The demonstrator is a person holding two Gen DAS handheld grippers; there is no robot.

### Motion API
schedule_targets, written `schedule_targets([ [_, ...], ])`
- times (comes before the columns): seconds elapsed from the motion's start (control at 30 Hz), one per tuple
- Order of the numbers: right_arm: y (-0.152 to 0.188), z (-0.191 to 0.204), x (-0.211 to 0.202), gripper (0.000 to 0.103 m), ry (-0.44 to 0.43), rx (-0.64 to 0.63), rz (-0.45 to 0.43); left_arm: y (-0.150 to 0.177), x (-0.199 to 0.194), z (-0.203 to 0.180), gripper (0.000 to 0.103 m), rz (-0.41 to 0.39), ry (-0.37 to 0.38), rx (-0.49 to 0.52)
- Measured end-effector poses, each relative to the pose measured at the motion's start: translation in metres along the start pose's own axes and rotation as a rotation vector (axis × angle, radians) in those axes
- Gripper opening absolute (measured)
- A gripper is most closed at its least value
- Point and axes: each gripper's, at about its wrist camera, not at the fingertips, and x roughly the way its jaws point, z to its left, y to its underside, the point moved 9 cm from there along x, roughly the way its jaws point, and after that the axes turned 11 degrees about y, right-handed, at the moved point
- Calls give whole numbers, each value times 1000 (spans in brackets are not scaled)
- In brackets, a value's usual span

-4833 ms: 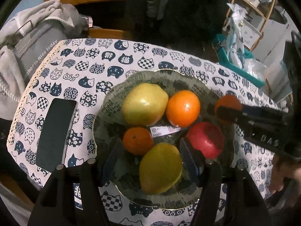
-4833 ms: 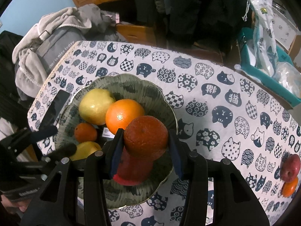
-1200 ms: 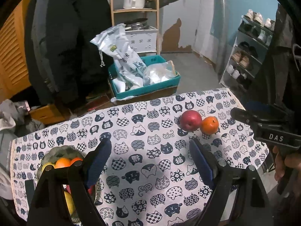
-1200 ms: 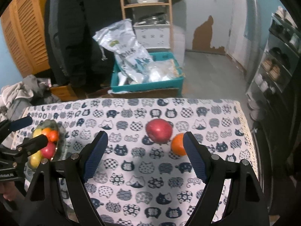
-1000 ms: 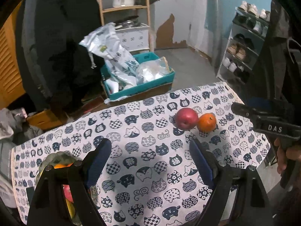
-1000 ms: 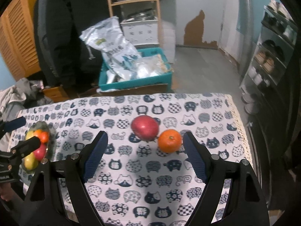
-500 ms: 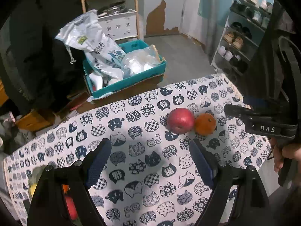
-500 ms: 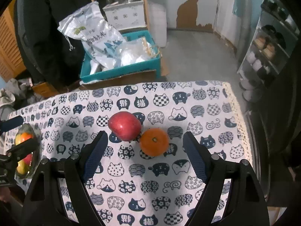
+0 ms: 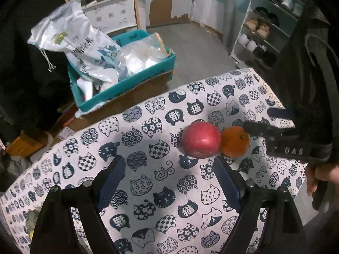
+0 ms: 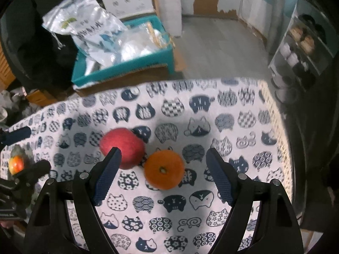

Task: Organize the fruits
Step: 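Close the right tool around the orange beside the red apple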

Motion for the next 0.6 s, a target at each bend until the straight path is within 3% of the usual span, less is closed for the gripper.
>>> schedule_targets([
  [0.27,29,6,44,81,-17,-15,78,3,25,8,86,33,18,-13],
  [0.6,37,17,68,81,-11,-54,93,7,39,9,86,50,36,-19],
])
